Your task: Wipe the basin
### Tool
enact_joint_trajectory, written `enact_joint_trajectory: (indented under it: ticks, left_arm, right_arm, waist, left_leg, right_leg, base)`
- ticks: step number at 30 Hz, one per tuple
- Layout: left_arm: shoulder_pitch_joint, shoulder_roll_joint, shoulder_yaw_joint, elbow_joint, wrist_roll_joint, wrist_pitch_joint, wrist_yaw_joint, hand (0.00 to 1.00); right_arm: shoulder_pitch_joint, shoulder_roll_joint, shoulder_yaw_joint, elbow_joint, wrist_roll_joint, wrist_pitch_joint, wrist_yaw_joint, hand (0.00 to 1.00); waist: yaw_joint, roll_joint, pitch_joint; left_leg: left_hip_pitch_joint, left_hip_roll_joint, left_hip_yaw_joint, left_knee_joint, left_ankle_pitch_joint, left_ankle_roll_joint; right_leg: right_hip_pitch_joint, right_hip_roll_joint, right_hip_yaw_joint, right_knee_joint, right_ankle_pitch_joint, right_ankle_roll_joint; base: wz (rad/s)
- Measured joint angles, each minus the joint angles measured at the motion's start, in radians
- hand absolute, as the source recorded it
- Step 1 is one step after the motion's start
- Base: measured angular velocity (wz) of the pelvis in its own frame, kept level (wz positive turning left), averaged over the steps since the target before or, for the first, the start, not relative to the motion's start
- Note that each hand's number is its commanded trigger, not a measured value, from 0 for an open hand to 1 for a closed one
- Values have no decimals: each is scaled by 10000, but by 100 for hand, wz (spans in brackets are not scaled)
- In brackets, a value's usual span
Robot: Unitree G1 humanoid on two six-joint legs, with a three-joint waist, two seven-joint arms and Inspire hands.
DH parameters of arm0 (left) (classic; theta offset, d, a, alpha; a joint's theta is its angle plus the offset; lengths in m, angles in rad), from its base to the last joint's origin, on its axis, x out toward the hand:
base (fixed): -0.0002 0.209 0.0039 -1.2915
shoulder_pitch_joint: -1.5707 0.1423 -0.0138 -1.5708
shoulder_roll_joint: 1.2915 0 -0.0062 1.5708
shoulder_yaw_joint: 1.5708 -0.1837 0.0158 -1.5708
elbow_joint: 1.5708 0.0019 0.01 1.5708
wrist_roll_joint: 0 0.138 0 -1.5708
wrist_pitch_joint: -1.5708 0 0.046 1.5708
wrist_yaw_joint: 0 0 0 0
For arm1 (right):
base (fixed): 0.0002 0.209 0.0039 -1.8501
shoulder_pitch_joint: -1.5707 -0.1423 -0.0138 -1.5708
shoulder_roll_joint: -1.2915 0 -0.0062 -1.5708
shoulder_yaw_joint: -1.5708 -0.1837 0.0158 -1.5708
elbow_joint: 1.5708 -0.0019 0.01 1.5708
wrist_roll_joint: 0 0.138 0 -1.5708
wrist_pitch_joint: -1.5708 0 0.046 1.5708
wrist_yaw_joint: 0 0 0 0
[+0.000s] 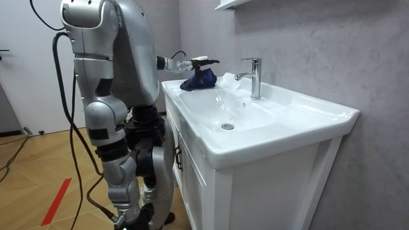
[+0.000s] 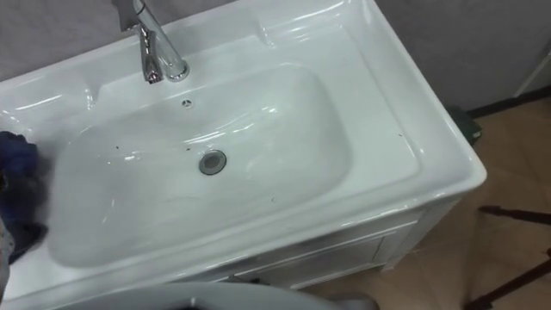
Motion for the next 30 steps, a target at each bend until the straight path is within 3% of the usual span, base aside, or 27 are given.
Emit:
enact_joint_trajectory:
  ticks: [4, 6, 10, 15, 18, 21, 26, 30]
  left_arm:
    - [-185, -16, 1, -3, -1511, 16, -236, 0]
    - [-210, -101, 9, -12, -3321, 31, -543, 0]
    - [-211, -153, 14, -84, -5353, 32, -942, 0]
    - [-214, -245, 65, -409, -9496, 34, -1370, 0]
    - [-237, -332, 157, -574, -10902, 23, -1777, 0]
    - [-339, -516, 554, -574, -11675, 24, -2081, 0]
    - [-393, -515, 845, -589, -11937, 28, -2374, 0]
    - [-411, -515, 852, -709, -11921, 129, -2464, 0]
  right_arm:
    - [-43, -2, 4, -113, 22, 9, -30, 0]
    - [-71, 0, -9, -195, 44, 12, -111, 0]
    - [-128, 8, -199, -251, 256, 18, -219, 0]
    - [-134, 86, -207, -596, 859, 47, -429, 0]
    - [26, 151, -215, -883, 853, 71, -427, 0]
    - [32, 192, -220, -880, 857, 82, -427, 0]
    - [54, 203, -220, -881, 859, 104, -426, 0]
    - [132, 203, -213, -917, 1013, 117, -420, 0]
  waist:
    - [16, -6, -3]
    - [21, -11, -2]
    - [26, -77, -2]
    - [100, -115, 11]
    - [194, -148, 11]
    - [246, -214, 2]
    - [290, -315, -14]
    - [452, -231, -75]
  left_leg:
    - [-18, 0, 2, 1, 0, 0]
    - [10, 0, 0, -1, 0, 0]
    - [50, 0, -65, -3, 0, 0]
    - [46, -1, -67, 0, -1, 0]
    - [35, -4, -73, 3, 0, 0]
    - [25, -3, -83, 6, 0, 0]
    - [7, -6, -92, 6, 0, -1]
    - [8, -8, -79, 10, -1, -1]
  right_leg:
    - [-43, 14, -18, 24, 0, 0]
    - [-16, 17, -20, 22, 0, 0]
    - [39, 29, -30, 11, 0, 0]
    - [24, 16, -9, 8, -3, 1]
    - [24, 17, -28, 22, -11, 7]
    - [22, 20, -28, 31, -33, 0]
    - [20, 34, -22, 23, -46, -4]
    - [3, 35, -1, 19, -46, -4]
  base:
    - [0]
    - [0]
    - [0]
    - [0]
    - [0]
    - [1]
    - [1]
    - [-2]
